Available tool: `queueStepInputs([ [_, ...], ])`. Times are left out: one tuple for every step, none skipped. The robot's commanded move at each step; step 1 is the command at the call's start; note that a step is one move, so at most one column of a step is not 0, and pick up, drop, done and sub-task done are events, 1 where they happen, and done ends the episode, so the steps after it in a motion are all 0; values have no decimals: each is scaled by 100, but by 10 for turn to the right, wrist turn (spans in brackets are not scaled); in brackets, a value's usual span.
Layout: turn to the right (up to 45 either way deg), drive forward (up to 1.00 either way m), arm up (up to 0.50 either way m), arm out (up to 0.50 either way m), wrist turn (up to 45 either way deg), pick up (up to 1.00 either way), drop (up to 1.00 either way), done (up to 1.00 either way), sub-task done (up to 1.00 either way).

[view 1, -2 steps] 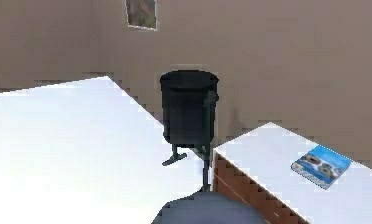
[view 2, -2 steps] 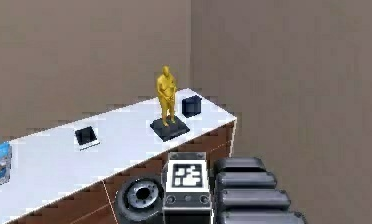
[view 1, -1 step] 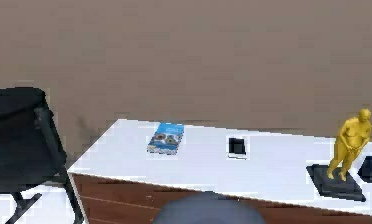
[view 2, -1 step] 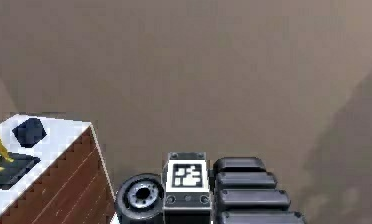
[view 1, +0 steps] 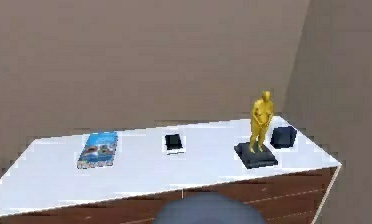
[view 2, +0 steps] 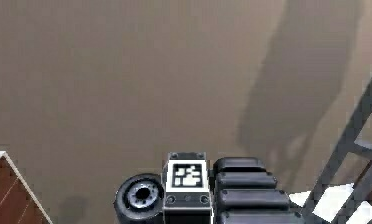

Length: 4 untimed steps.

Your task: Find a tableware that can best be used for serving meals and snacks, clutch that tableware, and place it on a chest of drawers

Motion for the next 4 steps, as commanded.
queueStepInputs([
  [0,25,0,0,0,0,0,0,0],
  [-450,0,0,0,0,0,0,0,0],
  [-390,0,0,0,0,0,0,0,0],
  [0,0,0,24,0,0,0,0,0],
])
